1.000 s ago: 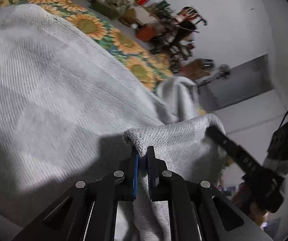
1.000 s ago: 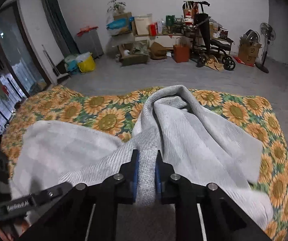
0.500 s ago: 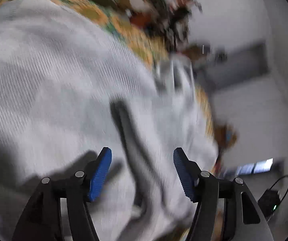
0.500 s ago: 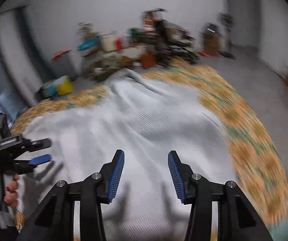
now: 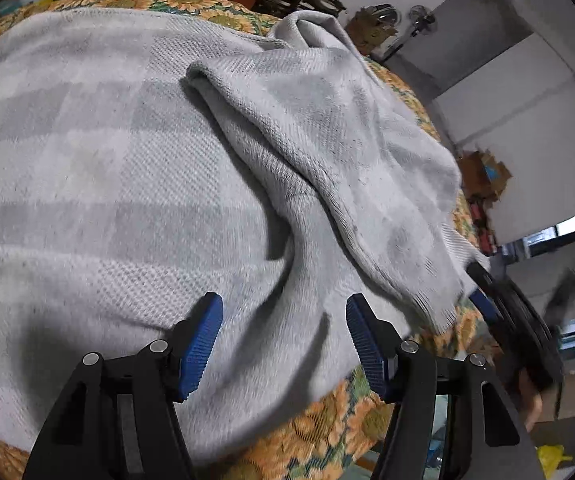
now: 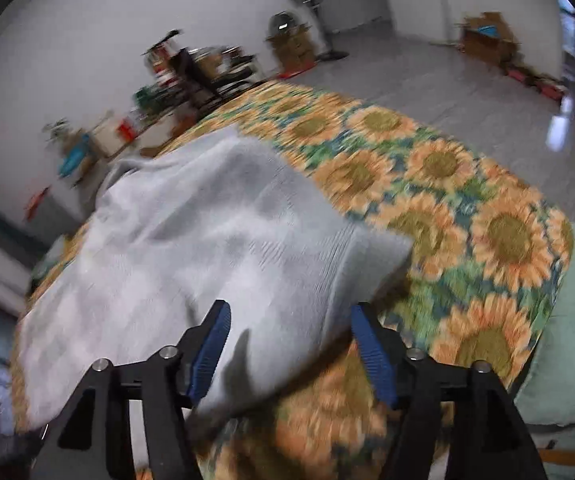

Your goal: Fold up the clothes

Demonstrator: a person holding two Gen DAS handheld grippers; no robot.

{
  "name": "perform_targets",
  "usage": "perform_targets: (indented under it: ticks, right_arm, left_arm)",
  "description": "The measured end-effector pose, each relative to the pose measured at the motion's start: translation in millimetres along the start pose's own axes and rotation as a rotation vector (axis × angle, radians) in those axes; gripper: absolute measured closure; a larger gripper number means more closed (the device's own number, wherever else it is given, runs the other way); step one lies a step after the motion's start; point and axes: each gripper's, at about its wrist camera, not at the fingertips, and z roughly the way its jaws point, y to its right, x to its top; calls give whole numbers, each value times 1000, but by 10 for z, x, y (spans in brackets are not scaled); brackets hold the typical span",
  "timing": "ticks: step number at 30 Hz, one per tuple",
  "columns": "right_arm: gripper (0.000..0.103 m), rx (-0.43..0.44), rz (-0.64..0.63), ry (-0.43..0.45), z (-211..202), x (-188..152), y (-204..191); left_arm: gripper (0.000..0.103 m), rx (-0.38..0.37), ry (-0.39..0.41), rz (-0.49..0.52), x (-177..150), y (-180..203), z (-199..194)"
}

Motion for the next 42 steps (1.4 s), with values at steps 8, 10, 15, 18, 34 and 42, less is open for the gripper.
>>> perform_targets:
  ticks: [8,10,15,18,34,42]
  right_arm:
    - [91,-69,-18,54,-108,48,74]
    - [91,-76,-19,71,-172,33,109]
    - [64,-94,-23,113,-332,-4,197]
    - [48,-104,-25,139,-428,-26,250]
    - [95,55,-298,-68,74,-218,-590]
    - [98,114,-341,45,-368,8,-624]
  left_arm:
    - [89,5,-32,55,-197,-59,-54]
    - [92,6,-40,68,-246,-74,-67]
    - [92,40,-44,127,-323,-59,-95]
    - [92,110,-31,210,-380,-51,-200]
    - [62,-124,-3,-131,-168,-519,-318]
    - [57,-168,61,-112,-91,-397,-456]
